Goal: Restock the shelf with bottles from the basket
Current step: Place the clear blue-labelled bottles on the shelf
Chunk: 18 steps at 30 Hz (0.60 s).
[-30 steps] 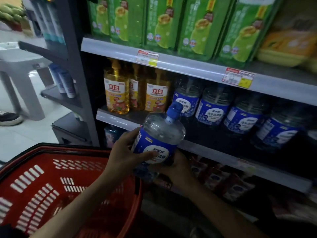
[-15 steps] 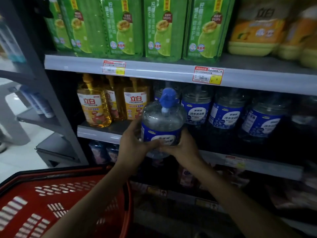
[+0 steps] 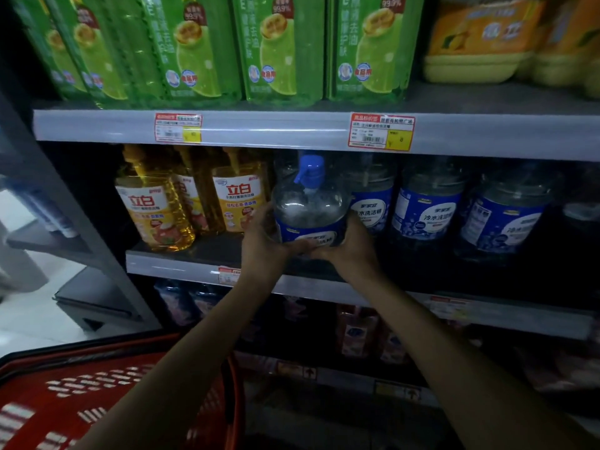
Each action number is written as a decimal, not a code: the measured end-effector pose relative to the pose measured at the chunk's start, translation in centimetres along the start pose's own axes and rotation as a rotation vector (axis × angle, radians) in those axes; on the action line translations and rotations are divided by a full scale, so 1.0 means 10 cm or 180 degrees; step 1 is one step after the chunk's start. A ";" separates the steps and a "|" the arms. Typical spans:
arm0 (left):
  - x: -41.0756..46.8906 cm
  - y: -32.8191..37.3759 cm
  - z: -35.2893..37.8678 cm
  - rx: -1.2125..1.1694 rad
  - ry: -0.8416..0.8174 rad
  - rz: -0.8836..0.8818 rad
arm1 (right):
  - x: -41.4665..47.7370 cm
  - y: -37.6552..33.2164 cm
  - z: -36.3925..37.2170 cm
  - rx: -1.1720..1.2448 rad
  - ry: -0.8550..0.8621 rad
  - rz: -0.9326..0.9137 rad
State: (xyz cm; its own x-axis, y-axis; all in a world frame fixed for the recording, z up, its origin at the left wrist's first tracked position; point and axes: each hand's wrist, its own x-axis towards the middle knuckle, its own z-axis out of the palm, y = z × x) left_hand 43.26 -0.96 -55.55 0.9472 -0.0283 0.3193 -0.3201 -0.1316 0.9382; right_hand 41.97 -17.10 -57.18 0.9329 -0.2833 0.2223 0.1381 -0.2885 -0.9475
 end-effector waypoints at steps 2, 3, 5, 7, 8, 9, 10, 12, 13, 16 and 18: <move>0.01 -0.04 0.03 -0.0047 -0.0013 -0.0002 | 0.02 0.05 -0.01 -0.0063 -0.0007 0.0044; 0.01 -0.04 0.04 -0.0063 -0.0026 0.0006 | 0.03 0.07 -0.02 -0.0100 -0.0014 0.0073; 0.03 -0.04 0.05 -0.0071 -0.0065 -0.0010 | 0.06 0.08 -0.04 -0.0172 -0.0058 0.0129; 0.06 -0.05 0.06 -0.0047 -0.0080 -0.0058 | 0.07 0.10 -0.04 -0.0237 -0.0093 0.0153; 0.07 -0.06 0.07 -0.0023 -0.0076 -0.0082 | 0.08 0.10 -0.05 -0.0261 -0.0118 0.0173; 0.09 -0.07 0.08 -0.0006 -0.0072 -0.0096 | 0.08 0.10 -0.05 -0.0273 -0.0139 0.0190; 0.10 -0.08 0.08 0.0000 -0.0067 -0.0103 | 0.08 0.11 -0.05 -0.0268 -0.0146 0.0200; 0.10 -0.10 0.09 0.0021 -0.0070 -0.0094 | 0.06 0.11 -0.06 -0.0259 -0.0143 0.0169; 0.09 -0.11 0.10 0.0044 -0.0083 -0.0086 | 0.05 0.10 -0.06 -0.0275 -0.0142 0.0158; 0.05 -0.10 0.11 0.0169 -0.0075 -0.0043 | 0.00 0.08 -0.06 -0.0357 -0.0132 0.0122; 0.02 -0.10 0.10 0.0284 -0.0050 -0.0004 | -0.05 0.05 -0.05 -0.0442 -0.0121 0.0102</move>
State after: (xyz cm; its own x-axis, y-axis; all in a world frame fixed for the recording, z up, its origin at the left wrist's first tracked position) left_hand 43.80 -1.79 -56.57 0.9480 -0.0435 0.3152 -0.3169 -0.2194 0.9228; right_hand 41.44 -17.57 -57.61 0.9484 -0.2603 0.1811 0.0633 -0.4044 -0.9124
